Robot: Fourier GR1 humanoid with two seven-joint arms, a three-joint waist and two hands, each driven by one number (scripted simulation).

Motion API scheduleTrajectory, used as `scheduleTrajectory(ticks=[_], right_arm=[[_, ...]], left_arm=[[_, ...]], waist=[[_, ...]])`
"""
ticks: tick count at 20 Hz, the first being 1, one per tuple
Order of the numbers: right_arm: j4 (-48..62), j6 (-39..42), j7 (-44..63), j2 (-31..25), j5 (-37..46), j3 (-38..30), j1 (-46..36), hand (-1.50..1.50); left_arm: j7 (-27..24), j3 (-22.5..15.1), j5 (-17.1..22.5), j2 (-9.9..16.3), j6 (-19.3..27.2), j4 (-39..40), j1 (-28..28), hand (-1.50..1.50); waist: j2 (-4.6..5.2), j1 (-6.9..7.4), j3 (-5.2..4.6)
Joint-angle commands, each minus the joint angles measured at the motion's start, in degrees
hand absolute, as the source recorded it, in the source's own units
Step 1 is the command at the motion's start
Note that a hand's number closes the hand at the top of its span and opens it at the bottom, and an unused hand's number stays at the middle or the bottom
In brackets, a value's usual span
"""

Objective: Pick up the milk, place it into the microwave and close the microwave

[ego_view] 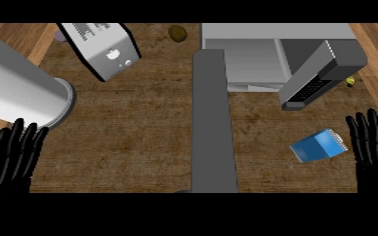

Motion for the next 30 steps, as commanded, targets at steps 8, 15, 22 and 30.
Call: scheduleTrajectory(ticks=[8, 15, 22, 30], right_arm=[[14.23, -2.22, -9.13, -3.13, 2.27, -6.3, -3.54, -1.5], [31.36, 0.53, -19.32, -7.92, 3.4, -10.04, -7.18, -1.5], [39.38, 2.92, -20.99, -10.91, 2.7, -11.18, -10.87, -1.5], [54.07, 0.59, -25.39, -14.06, 5.54, -11.64, -18.85, -1.5]], left_arm=[[1.02, 0.08, -0.98, -0.87, -1.42, -3.61, 2.36, -1.5], [1.19, 0.4, -1.42, -1.93, -0.87, -1.22, 0.09, -1.5], [-1.66, 2.4, -0.36, -2.32, -4.04, -1.66, 3.23, -1.5], [-2.13, 1.36, -1.64, -2.66, -3.83, 0.58, 2.01, -1.5]], waist=[[0.0, -0.05, 0.01], [0.05, 0.01, 0.02], [0.02, 0.09, 0.01], [0.05, 0.17, 0.01]])
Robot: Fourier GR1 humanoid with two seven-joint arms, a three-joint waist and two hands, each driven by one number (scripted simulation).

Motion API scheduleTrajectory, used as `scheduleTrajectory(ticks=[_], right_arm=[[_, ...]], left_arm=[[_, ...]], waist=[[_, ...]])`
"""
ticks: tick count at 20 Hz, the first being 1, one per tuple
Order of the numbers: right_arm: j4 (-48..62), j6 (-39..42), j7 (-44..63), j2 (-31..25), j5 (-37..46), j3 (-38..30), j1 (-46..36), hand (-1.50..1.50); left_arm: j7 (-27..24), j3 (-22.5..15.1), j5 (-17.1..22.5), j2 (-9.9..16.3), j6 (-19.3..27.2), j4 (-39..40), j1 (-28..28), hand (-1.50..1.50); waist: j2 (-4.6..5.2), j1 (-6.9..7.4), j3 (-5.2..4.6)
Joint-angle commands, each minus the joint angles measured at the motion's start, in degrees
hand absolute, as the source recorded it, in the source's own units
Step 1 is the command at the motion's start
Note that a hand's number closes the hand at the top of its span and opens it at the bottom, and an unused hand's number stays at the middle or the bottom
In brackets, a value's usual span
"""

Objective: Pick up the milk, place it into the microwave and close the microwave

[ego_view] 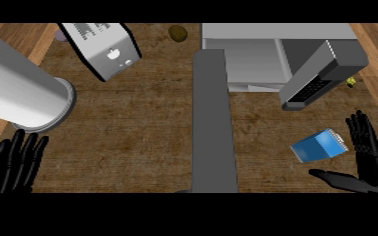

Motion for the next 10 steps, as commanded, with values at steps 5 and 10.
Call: scheduleTrajectory(ticks=[5, 10], right_arm=[[13.8, 0.56, -7.09, -4.0, 0.48, -1.55, -4.03, -1.5], [31.3, 3.39, -14.53, -8.68, 2.71, -1.81, -11.49, -1.5]], left_arm=[[2.06, -0.99, -0.86, -0.25, 2.37, -0.92, -0.95, -1.5], [-0.06, 0.35, 1.43, -0.23, -2.23, -2.58, 2.69, -1.5]], waist=[[0.0, -0.05, 0.0], [0.07, 0.45, 0.05]])
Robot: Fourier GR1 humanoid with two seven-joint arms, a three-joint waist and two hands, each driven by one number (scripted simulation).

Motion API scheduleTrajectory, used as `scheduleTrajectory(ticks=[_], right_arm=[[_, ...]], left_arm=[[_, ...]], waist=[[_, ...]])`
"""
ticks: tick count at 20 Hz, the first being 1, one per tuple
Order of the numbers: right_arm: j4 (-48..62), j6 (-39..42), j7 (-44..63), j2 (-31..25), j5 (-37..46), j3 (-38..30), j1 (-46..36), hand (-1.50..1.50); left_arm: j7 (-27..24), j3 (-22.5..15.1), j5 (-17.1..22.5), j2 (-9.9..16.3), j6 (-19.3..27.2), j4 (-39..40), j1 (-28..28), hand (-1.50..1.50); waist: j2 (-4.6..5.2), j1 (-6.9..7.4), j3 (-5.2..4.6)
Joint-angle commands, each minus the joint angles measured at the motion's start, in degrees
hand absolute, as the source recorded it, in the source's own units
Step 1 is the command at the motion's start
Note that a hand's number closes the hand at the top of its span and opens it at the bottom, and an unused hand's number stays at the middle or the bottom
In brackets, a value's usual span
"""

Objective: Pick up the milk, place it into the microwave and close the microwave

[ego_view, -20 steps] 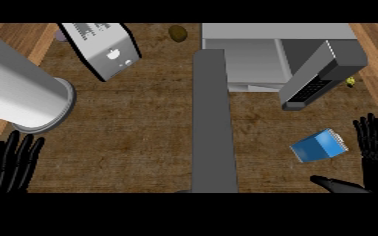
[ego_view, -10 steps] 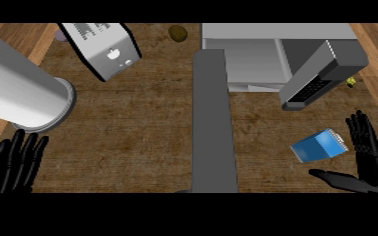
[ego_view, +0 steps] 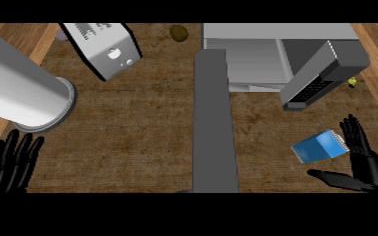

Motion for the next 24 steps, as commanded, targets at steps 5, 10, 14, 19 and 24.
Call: scheduleTrajectory(ticks=[5, 10, 14, 19, 24], right_arm=[[12.72, 4.34, -3.0, -1.84, 0.41, 1.3, -6.82, -1.5], [16.81, 2.6, -10.57, -1.2, 0.79, 1.97, -5.39, -1.5], [22.12, 1.15, -10.95, -1.08, -0.12, 0.37, -11.38, -1.5], [23.31, 5.93, -11.54, -0.51, -2.25, -0.32, -12.13, -1.5], [21.75, 13.37, -11.29, -1.03, -5.37, -0.79, -11.74, 1.5]], left_arm=[[-5.32, 0.4, -1.13, -0.55, -2.38, 2.84, 2.25, -1.5], [-4.24, 1.71, -0.06, -0.13, -2.59, 4.39, 0.53, -1.5], [-2.33, 1.82, 1.43, 0.6, -1.98, 0.99, 1.41, -1.5], [-0.68, -0.69, -0.1, -0.35, -1.28, 1.18, 0.5, -1.5], [-0.52, 1.46, 1.47, 1.04, -1.7, 1.02, 0.41, -1.5]], waist=[[-0.02, 0.13, -0.03], [-0.01, -0.07, -0.02], [0.1, 0.45, 0.06], [0.16, 0.46, 0.09], [0.07, 0.37, 0.11]])
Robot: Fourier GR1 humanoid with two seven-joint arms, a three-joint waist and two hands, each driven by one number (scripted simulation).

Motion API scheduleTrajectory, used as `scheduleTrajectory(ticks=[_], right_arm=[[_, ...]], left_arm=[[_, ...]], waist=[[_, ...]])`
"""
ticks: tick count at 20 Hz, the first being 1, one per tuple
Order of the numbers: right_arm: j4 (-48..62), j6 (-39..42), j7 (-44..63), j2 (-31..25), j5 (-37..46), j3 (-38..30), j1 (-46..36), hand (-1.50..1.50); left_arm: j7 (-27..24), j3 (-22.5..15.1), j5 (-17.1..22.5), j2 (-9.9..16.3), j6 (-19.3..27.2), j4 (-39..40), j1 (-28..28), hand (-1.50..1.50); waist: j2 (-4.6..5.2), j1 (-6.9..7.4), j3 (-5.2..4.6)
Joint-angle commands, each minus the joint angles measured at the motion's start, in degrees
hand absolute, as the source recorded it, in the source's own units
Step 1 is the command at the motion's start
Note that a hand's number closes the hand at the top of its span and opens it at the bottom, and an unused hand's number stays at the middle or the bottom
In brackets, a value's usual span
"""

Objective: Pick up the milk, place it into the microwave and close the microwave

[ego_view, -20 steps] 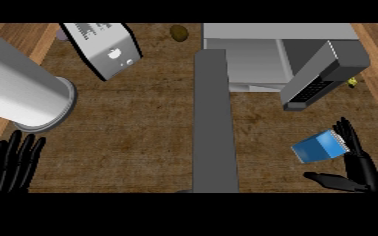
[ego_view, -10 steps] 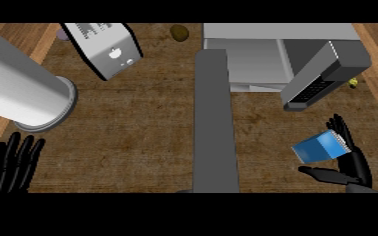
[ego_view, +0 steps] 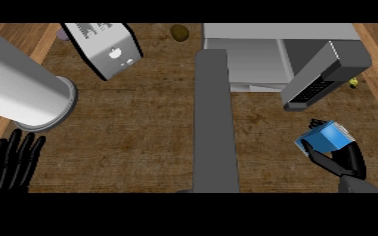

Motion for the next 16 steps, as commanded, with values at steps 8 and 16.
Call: scheduleTrajectory(ticks=[8, 16], right_arm=[[-5.54, 13.16, -4.13, 3.95, -4.39, 2.17, 1.48, 1.5], [-9.91, 5.95, 0.42, 11.68, -6.76, 3.91, -0.83, 1.5]], left_arm=[[-0.58, 2.71, 1.42, 1.24, -0.95, -0.3, -0.01, -1.5], [-1.37, 4.92, 4.91, 2.21, -3.83, -0.71, 2.92, -1.5]], waist=[[-0.3, -0.62, -0.11], [-0.32, -0.52, -0.15]])
